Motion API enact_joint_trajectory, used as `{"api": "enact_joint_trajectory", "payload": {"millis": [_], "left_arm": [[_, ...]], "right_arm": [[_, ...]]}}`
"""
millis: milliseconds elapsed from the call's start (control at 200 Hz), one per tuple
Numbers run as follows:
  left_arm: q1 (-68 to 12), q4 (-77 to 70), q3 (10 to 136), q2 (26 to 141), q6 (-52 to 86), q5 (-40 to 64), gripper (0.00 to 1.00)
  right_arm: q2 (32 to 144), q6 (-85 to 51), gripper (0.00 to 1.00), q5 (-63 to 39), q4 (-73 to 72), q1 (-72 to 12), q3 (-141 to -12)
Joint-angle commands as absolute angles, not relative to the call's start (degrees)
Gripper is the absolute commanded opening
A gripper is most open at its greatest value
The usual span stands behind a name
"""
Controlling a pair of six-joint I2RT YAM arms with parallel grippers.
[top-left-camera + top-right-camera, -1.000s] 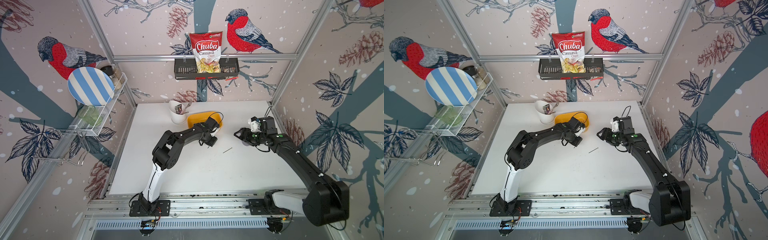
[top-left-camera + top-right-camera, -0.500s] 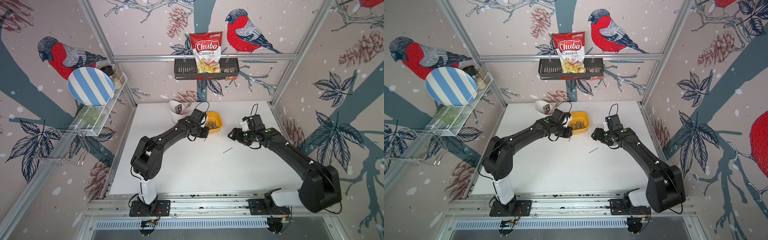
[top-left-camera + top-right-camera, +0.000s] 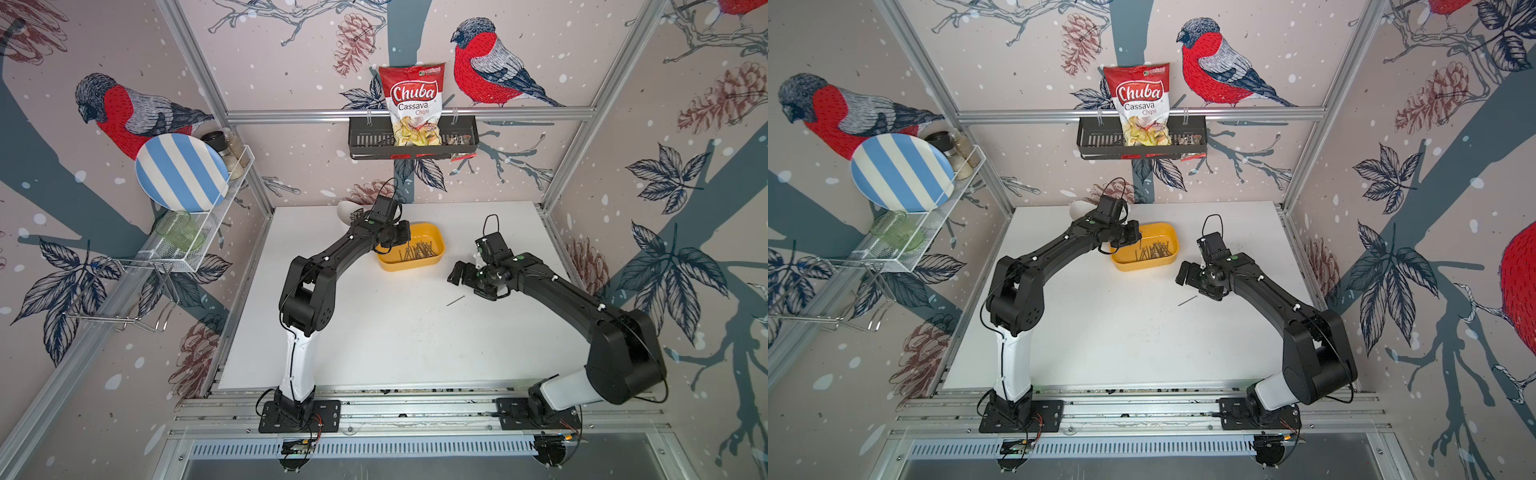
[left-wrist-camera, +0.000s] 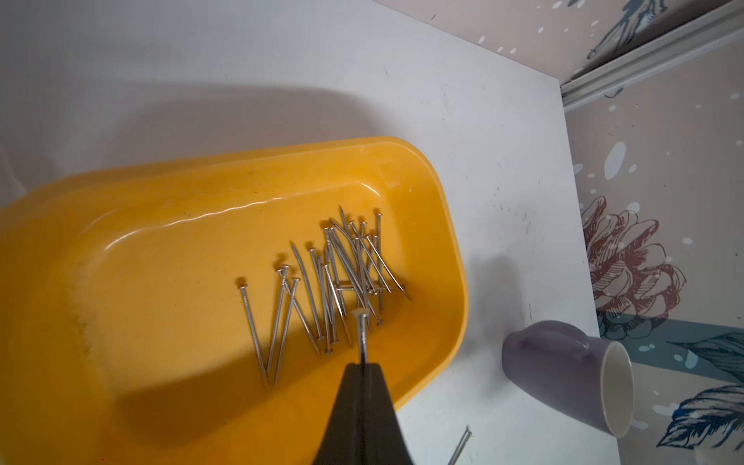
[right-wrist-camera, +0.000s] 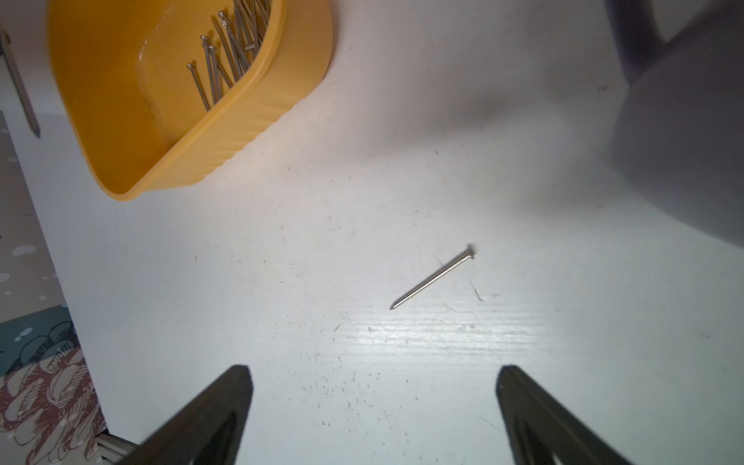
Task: Put the nails on the desktop into the storage box
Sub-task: Place the nail in the storage box.
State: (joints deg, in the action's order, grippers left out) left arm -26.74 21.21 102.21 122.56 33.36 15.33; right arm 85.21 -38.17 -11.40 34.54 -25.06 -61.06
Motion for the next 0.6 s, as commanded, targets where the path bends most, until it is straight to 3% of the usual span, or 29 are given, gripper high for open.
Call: {"api": "enact_joint_trajectory", "payload": {"millis": [0, 160, 595], "left_arm": [[-26.4, 18.5, 104.5, 125.3, 35.3, 15.6, 0.00], [-26.3, 18.2, 106.5, 129.1, 36.1, 16.7, 0.00], [-25.8, 16.6, 105.1, 133.5, 38.9, 19.7, 0.00]], "right_arm": [[84.2, -40.8, 1.00, -8.2, 34.7, -25.0, -61.2], [80.0, -42.7, 1.00, -12.4, 28.0, -22.5, -57.1], [83.6, -42.9, 1.00, -14.1, 30.8, -19.8, -59.1]]}}
